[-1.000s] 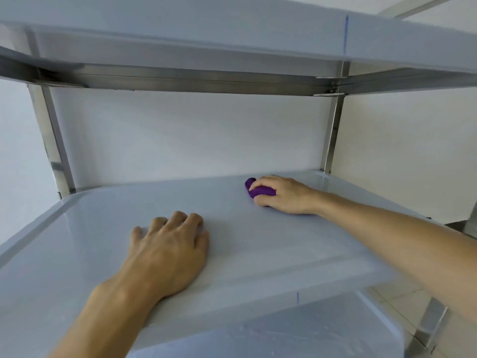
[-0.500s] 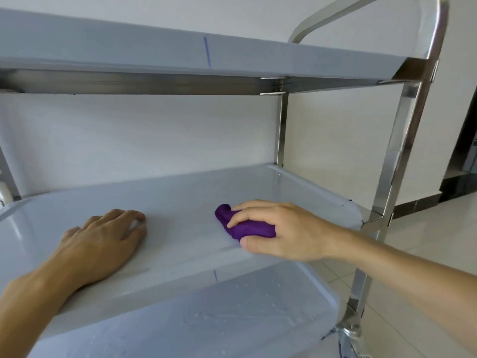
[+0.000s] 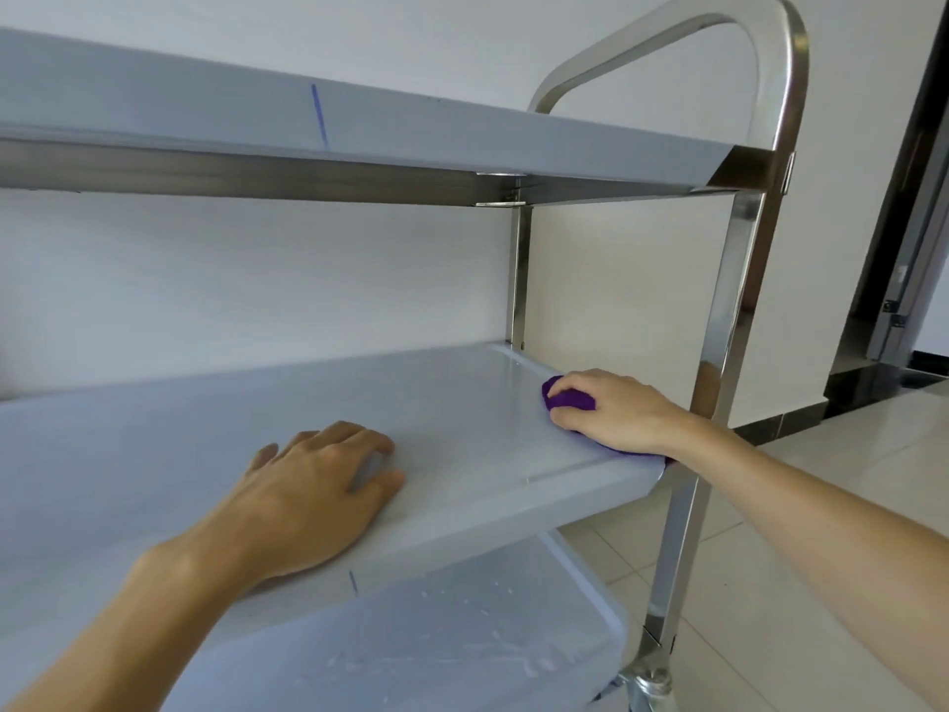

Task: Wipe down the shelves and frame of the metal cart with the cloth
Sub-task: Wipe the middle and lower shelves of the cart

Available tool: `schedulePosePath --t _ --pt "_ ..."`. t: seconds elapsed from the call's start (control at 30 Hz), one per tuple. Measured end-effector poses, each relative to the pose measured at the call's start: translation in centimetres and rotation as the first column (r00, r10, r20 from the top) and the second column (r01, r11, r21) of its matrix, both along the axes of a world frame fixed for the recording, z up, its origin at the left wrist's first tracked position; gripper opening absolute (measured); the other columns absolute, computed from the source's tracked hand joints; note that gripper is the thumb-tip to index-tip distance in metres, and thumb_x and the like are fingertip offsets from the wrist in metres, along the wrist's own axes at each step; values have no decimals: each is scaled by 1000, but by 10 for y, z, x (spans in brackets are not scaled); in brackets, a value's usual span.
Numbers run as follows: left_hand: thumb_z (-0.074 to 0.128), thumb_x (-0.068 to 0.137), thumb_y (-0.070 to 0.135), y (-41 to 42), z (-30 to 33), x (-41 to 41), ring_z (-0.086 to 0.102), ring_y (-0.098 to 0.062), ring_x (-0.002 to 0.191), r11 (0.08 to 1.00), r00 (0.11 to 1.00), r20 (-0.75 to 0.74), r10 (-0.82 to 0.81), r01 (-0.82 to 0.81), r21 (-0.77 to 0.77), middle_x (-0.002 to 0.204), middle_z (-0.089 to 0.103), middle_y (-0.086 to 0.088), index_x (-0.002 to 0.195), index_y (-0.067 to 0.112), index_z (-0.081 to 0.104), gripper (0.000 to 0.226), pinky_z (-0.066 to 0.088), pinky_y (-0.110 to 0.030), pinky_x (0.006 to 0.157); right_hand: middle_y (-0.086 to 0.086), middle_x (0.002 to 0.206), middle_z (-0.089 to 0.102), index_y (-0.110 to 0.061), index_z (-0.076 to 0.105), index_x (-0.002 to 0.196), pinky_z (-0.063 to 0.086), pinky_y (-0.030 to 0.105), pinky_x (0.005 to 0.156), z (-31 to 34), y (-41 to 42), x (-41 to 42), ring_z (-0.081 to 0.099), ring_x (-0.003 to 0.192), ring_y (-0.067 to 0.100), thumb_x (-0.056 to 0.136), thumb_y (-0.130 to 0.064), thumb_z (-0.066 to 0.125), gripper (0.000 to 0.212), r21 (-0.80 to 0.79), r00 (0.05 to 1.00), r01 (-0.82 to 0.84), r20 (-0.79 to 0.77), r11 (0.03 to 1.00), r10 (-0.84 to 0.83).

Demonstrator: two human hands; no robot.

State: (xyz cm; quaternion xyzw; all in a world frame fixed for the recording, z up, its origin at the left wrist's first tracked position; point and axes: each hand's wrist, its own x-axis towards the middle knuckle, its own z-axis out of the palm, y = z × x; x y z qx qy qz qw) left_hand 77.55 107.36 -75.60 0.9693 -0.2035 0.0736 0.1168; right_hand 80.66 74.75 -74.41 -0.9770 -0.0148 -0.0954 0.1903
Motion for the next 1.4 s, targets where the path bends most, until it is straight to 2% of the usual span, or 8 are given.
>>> schedulePosePath --t 0.13,0.37,0.53,0.67,0.83,1.0,1.17,1.4 --pt "24 88 67 3 -2 4 44 -6 126 1000 999 49 0 1 -21 139 40 31 131 46 45 52 33 -33 107 -10 130 56 -35 61 118 42 32 93 5 49 40 54 116 18 91 -46 56 29 18 1000 -22 -19 1000 22" --pt "23 91 59 2 -8 18 43 -6 122 999 997 73 9 -6 -32 135 44 27 128 44 46 46 30 -29 104 -33 136 47 -49 55 124 32 7 102 -10 72 3 44 127 -9 89 -43 61 37 66 862 -506 24 860 506" --pt "22 96 51 -1 -10 20 41 -9 124 1000 996 85 -18 19 -18 138 42 23 132 42 42 42 29 -31 107 -32 128 55 -60 56 117 41 20 99 -4 13 20 53 118 -3 91 -50 60 28 131 963 -266 1 955 268" --pt "20 97 48 -2 -12 18 41 -11 123 1000 994 108 -27 28 -6 133 44 20 127 40 43 38 30 -32 107 -13 136 51 -46 55 125 36 26 94 1 5 81 49 117 11 95 -52 53 31 21 998 -50 -40 999 51" --pt "18 95 48 -3 -11 14 42 -11 119 1000 992 126 -11 11 1 128 45 19 121 38 43 38 31 -32 105 -4 133 54 -33 58 122 43 36 101 5 70 152 51 119 21 91 -48 53 35 -1 998 -9 -67 1000 9" --pt "17 92 49 -4 -9 15 41 -12 119 1000 995 98 6 -8 20 126 45 17 118 36 44 40 32 -36 105 -15 130 54 -43 61 115 42 33 103 -4 155 153 51 119 13 87 -45 59 28 1 936 -351 -7 936 351" --pt "20 93 49 -4 -8 16 37 -13 123 1000 997 74 -3 2 14 131 42 16 127 36 40 42 29 -38 108 -28 135 51 -53 60 115 33 18 107 -6 139 111 46 128 -3 85 -48 62 31 76 779 -623 -33 778 627" --pt "20 94 50 -2 -10 15 36 -15 128 1000 997 70 -15 16 -14 138 41 14 131 37 41 44 27 -37 110 -11 132 57 -50 58 118 43 28 97 6 39 152 54 117 13 94 -45 59 25 102 983 -171 -50 980 177"
